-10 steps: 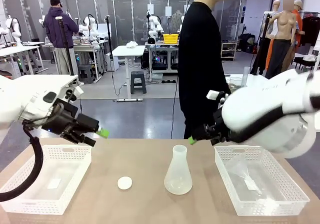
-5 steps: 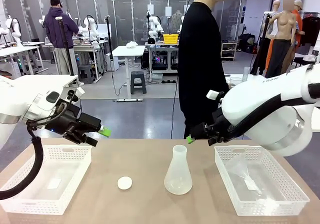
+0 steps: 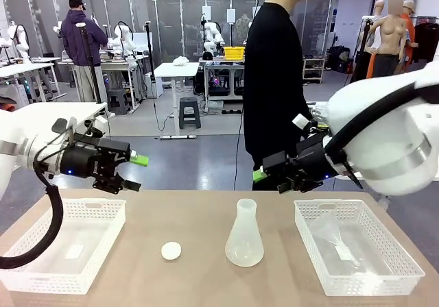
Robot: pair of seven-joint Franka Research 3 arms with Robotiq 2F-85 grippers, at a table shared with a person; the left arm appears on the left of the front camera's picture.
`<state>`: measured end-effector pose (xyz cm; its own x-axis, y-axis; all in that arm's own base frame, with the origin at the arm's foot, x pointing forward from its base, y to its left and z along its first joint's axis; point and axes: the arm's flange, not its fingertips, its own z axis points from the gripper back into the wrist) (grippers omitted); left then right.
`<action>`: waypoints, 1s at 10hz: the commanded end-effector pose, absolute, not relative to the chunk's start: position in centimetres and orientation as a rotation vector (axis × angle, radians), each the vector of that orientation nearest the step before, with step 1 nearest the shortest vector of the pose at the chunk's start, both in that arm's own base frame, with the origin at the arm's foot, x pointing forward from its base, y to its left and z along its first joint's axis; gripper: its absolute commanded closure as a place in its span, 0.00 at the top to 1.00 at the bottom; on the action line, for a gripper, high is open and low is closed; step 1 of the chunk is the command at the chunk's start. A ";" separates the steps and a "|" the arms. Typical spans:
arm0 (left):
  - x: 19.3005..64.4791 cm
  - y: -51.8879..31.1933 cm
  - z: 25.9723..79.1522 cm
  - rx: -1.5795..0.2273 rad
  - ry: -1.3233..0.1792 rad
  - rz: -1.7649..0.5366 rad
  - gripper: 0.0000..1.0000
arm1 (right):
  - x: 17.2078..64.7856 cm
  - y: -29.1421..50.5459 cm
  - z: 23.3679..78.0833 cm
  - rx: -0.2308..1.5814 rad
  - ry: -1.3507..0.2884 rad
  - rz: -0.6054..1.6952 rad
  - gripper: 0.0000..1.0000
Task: Prepare the solutions needed for the experiment.
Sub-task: Pick up the Plastic Funnel and insert it into the Big flask.
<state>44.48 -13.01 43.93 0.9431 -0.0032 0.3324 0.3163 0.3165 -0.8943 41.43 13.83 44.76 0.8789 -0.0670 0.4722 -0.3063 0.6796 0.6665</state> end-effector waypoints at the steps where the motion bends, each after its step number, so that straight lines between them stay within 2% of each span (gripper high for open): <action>1: 46.1 -13.2 42.1 -1.369 -0.246 -0.206 1.00 | 43.6 13.4 42.3 1.021 -0.472 0.097 1.00; 3: 46.3 -12.9 41.2 -1.477 -0.159 -0.135 1.00 | 44.1 12.8 41.2 1.205 -0.393 -0.025 1.00; 7: 45.3 -11.1 40.2 -1.637 0.023 -0.093 1.00 | 44.4 11.6 39.1 1.406 -0.232 -0.140 1.00; 10: 44.5 -10.8 39.3 -1.657 0.105 -0.065 1.00 | 44.3 10.4 38.6 1.455 -0.202 -0.168 1.00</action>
